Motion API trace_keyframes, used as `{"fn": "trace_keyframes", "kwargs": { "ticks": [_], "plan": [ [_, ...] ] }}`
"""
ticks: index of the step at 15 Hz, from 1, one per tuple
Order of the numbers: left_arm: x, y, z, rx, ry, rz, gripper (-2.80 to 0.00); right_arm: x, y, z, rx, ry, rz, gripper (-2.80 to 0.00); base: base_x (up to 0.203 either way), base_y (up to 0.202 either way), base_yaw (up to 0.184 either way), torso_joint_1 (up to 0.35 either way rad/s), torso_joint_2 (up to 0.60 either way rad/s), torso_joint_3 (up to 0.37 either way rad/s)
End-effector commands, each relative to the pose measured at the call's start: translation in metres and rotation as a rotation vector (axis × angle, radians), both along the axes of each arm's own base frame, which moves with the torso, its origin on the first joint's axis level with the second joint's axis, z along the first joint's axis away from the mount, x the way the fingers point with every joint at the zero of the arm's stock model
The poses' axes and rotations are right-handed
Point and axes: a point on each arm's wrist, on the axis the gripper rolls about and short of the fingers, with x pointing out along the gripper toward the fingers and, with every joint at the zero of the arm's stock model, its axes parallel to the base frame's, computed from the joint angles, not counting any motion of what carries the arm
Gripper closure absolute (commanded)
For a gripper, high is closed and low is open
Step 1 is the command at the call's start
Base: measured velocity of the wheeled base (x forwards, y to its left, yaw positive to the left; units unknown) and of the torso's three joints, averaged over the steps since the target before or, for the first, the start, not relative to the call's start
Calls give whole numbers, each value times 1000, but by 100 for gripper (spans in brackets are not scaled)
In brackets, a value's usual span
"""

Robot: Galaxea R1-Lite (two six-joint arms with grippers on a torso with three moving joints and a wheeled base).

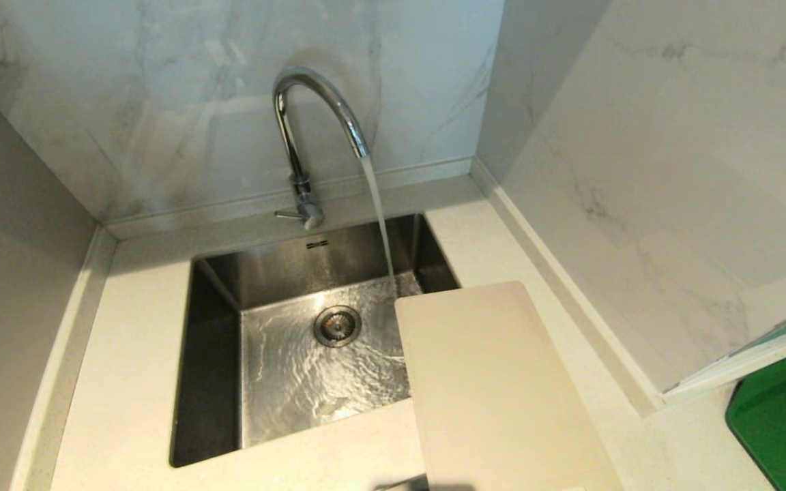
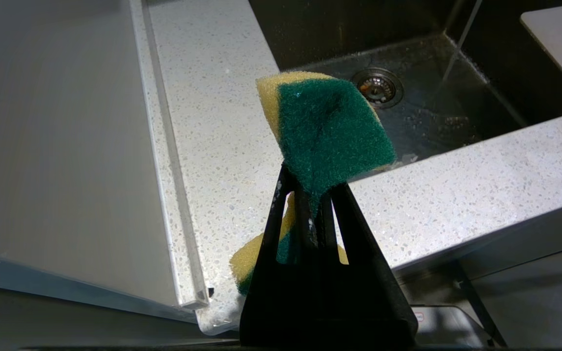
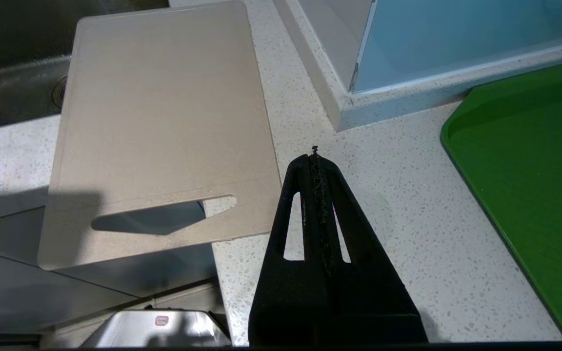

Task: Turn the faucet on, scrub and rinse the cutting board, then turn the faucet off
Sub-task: Pick up the cutting board

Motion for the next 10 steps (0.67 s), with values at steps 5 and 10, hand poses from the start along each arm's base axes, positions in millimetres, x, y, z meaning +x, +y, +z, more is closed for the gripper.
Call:
{"fn": "trace_keyframes", "kwargs": {
  "ticks": [5, 10],
  "plan": [
    [0, 0, 0, 0, 0, 0, 0, -8, 1, 72, -14, -18, 35, 0, 0, 0, 0, 0, 0, 0],
    [0, 0, 0, 0, 0, 0, 0, 23, 4, 146, -8, 55, 161, 0, 0, 0, 0, 0, 0, 0]
  ]
}}
